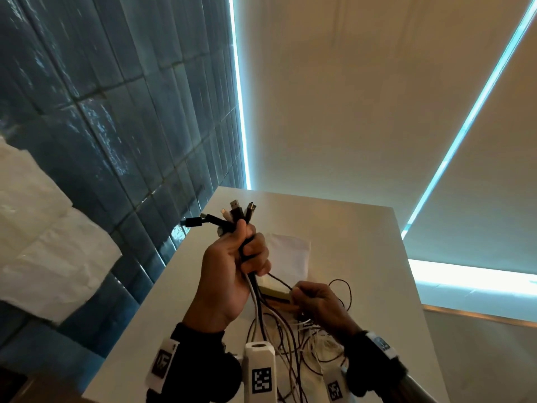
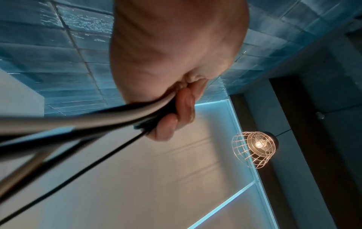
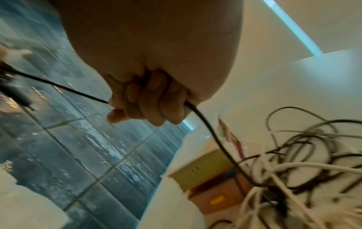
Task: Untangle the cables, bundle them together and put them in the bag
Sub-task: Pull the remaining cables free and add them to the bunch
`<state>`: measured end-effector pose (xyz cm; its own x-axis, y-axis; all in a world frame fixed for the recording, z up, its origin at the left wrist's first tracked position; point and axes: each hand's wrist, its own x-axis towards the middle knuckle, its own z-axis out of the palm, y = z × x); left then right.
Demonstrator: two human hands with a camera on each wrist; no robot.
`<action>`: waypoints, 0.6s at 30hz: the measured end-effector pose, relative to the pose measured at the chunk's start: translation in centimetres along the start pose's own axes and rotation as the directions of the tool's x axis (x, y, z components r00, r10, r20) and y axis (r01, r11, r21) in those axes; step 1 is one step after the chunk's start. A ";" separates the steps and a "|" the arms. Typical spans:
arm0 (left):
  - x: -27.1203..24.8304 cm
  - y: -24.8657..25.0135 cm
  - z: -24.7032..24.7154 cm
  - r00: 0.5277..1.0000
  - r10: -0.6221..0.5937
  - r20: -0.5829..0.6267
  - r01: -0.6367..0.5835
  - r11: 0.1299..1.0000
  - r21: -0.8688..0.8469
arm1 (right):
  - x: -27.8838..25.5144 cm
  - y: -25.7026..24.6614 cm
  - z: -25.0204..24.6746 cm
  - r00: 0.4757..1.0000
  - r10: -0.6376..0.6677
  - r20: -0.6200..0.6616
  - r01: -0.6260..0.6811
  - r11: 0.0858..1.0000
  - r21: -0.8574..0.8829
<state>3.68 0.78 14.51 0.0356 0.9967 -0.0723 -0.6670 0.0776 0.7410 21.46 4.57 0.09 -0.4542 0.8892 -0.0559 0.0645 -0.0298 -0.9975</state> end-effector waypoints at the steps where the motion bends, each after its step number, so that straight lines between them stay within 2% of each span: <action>1: 0.0 0.0 0.0 1.000 0.001 -0.002 -0.001 1.000 0.006 | 0.1 1.0 -0.3 1.000 0.004 -0.027 -0.005 1.000 -0.020; 7: 0.1 -0.1 0.5 1.000 0.012 -0.002 -0.012 0.999 0.041 | 0.9 4.0 -0.7 0.993 0.022 -0.115 -0.039 0.988 -0.148; 13: 0.0 0.4 0.5 0.999 0.039 -0.012 -0.038 0.997 0.061 | 0.5 5.2 -0.6 0.969 0.084 -0.231 -0.129 0.974 -0.188; 16: 0.1 0.6 0.1 0.997 0.065 -0.048 -0.061 0.995 0.083 | 0.6 3.6 -0.9 0.939 0.121 -0.322 -0.165 0.980 -0.112; 18: 0.4 0.5 -0.3 0.993 0.069 -0.092 -0.059 0.992 0.113 | 1.1 2.0 -1.3 0.917 0.121 -0.381 -0.144 0.989 -0.033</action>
<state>3.09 1.22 14.62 -0.0791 0.9935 -0.0815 -0.5791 0.0208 0.8150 22.26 6.12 -1.93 -0.0698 0.9855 -0.1549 0.1587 -0.1423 -0.9770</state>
